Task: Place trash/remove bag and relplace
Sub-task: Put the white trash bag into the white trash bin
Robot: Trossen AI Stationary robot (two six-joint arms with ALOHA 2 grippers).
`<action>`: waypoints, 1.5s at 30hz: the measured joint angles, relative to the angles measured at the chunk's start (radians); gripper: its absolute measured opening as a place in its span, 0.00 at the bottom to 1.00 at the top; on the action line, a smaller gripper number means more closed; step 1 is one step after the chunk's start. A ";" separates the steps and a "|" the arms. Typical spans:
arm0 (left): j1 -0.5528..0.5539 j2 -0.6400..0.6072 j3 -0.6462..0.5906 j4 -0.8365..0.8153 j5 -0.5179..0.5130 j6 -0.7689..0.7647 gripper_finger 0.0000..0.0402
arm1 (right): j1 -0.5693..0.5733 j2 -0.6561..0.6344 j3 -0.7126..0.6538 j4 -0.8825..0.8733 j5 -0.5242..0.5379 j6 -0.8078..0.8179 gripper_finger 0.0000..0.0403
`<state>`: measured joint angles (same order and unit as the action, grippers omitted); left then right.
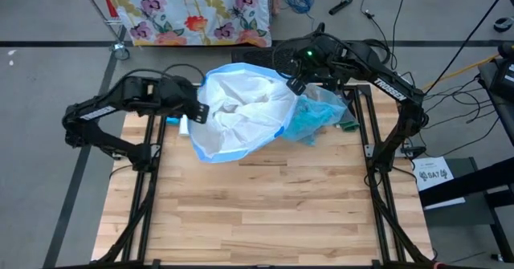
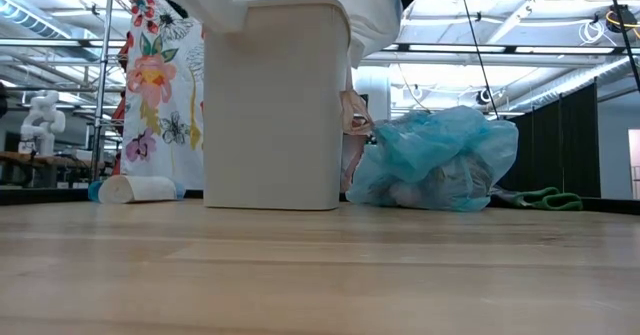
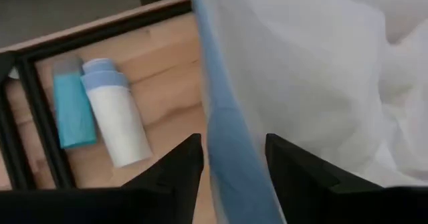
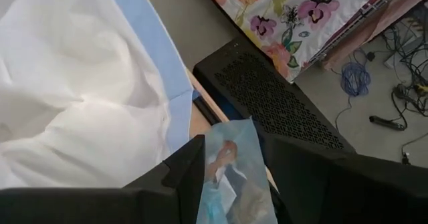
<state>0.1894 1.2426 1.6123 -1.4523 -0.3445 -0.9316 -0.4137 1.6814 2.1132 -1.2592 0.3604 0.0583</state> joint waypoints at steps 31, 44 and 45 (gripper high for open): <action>0.550 0.283 0.000 0.292 0.126 0.757 0.01 | 0.093 0.084 0.000 0.296 -0.314 0.098 0.37; 0.549 0.094 0.000 0.370 0.130 0.755 0.08 | 0.101 0.089 0.000 0.313 -0.303 0.192 0.37; 0.549 0.080 0.000 0.370 0.131 0.755 0.08 | 0.101 0.089 0.000 0.315 -0.303 0.192 0.37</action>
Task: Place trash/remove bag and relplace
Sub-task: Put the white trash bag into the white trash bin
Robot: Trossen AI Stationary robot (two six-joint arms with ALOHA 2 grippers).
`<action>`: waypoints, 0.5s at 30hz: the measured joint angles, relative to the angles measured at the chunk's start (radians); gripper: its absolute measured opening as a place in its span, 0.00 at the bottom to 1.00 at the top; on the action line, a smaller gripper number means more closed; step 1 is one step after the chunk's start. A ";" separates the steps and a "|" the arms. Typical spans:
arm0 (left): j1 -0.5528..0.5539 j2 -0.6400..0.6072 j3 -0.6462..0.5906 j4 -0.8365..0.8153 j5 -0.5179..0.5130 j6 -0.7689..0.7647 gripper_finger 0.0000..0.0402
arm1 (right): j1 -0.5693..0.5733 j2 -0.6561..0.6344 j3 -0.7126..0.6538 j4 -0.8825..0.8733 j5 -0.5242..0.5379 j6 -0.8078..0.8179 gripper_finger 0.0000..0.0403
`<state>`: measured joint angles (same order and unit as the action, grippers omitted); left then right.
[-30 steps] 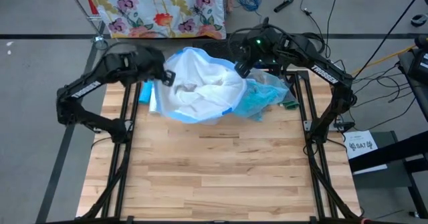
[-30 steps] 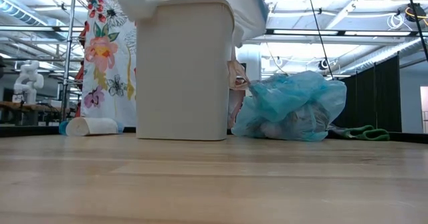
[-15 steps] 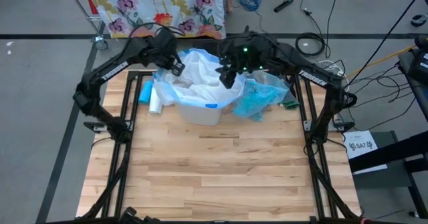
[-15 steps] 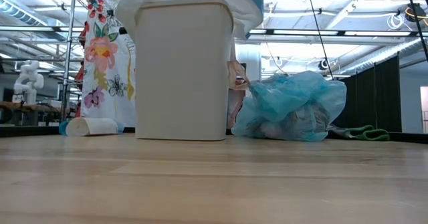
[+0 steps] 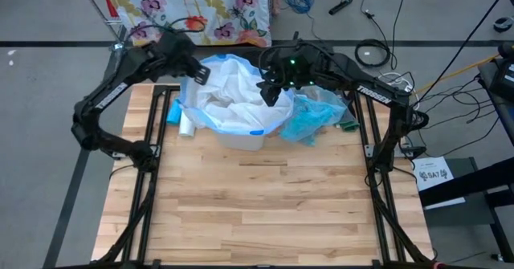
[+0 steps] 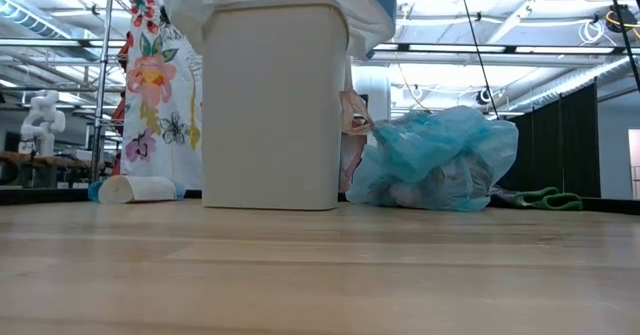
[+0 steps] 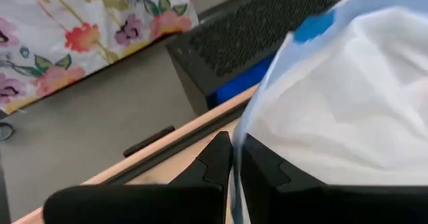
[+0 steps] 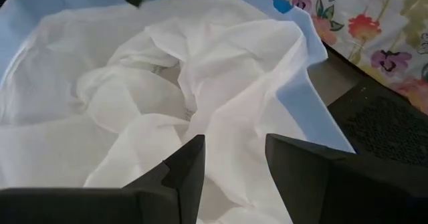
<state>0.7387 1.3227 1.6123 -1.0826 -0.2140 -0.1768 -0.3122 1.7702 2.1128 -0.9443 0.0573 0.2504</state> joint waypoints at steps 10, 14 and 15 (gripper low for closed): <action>0.000 -0.092 0.000 0.004 0.001 0.000 0.08 | 0.000 0.000 0.000 0.034 0.000 0.071 0.37; 0.000 -0.116 0.000 -0.042 0.022 0.001 0.09 | 0.005 0.000 0.000 0.106 0.008 0.121 0.32; 0.000 -0.122 0.000 -0.060 0.028 0.001 0.09 | 0.011 0.006 0.000 0.131 0.021 0.127 0.29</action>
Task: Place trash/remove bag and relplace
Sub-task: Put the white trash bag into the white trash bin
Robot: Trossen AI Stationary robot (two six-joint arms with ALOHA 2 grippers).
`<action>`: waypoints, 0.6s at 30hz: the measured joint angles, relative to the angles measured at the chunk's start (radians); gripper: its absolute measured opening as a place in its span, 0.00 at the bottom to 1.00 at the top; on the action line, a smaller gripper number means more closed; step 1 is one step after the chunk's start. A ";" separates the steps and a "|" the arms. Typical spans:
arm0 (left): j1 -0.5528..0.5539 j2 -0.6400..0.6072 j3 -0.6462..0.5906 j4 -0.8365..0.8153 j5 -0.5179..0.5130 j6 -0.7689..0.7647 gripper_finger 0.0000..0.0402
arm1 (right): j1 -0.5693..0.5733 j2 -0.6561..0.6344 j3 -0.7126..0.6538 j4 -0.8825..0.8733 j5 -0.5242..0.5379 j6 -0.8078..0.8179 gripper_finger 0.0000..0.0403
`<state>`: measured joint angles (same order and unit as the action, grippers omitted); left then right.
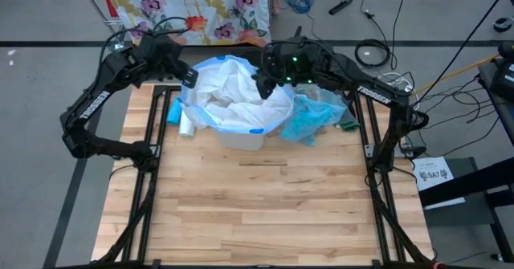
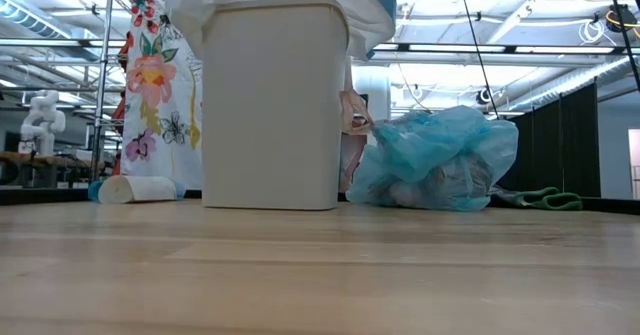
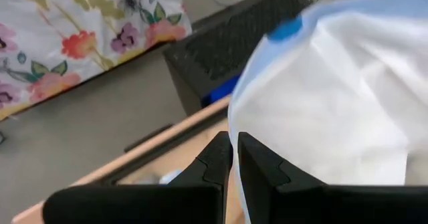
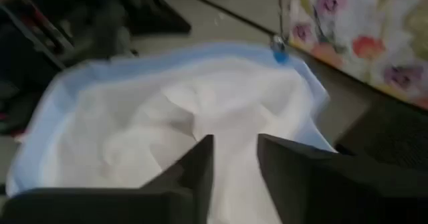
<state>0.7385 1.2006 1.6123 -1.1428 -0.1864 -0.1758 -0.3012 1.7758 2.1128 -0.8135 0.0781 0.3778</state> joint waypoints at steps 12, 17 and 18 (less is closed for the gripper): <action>0.000 -0.072 0.000 -0.105 0.003 0.086 0.09 | 0.104 0.128 0.002 0.330 0.008 0.085 0.00; 0.000 -0.093 0.000 -0.106 0.003 0.115 0.09 | 0.126 0.191 0.074 0.301 0.060 0.126 0.00; 0.000 -0.099 0.000 -0.107 0.004 0.120 0.09 | 0.127 0.206 0.095 0.285 0.062 0.131 0.00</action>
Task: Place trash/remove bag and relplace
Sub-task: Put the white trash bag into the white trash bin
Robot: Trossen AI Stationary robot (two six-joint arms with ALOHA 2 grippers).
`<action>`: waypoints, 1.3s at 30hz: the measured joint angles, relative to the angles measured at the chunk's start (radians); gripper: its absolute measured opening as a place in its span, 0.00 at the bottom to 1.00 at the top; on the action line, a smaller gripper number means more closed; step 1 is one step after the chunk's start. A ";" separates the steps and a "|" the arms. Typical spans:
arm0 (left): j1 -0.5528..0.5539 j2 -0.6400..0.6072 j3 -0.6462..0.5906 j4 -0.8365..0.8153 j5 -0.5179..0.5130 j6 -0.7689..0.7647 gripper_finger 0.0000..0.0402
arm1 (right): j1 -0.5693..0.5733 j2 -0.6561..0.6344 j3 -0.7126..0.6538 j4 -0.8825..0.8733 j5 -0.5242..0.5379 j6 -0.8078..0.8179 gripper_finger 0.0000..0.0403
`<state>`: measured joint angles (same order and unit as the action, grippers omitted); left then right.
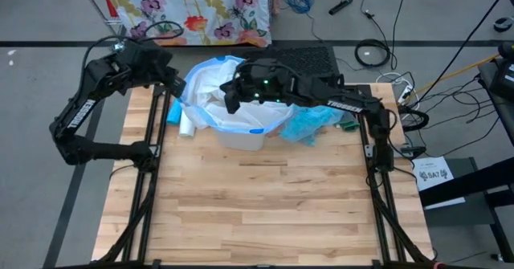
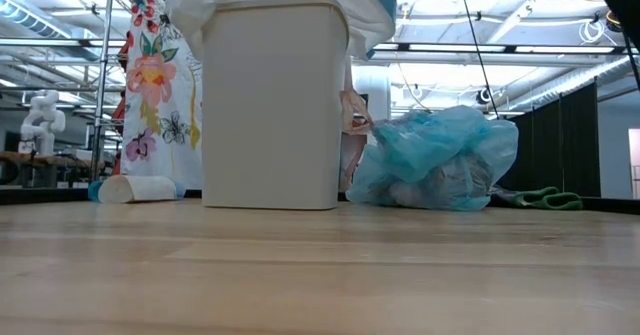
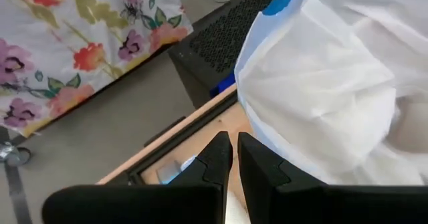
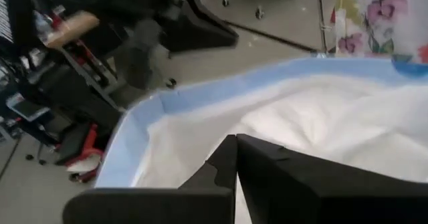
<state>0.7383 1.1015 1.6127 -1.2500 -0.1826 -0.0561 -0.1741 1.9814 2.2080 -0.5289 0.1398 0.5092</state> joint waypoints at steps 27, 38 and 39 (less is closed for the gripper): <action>0.143 -0.028 -0.679 0.746 0.061 0.125 0.02 | 0.051 -0.077 0.029 -0.216 0.097 -0.001 0.00; 0.109 0.166 -0.683 0.969 0.162 0.141 0.02 | 0.066 -0.167 0.029 -0.268 0.096 -0.032 0.00; 0.098 0.173 -0.683 0.968 0.191 0.140 0.02 | 0.066 -0.174 0.029 -0.282 0.095 -0.035 0.00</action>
<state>0.8362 1.2746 0.9295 -0.2818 0.0087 0.0841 -0.1081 1.8077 2.2372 -0.8112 0.2348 0.4741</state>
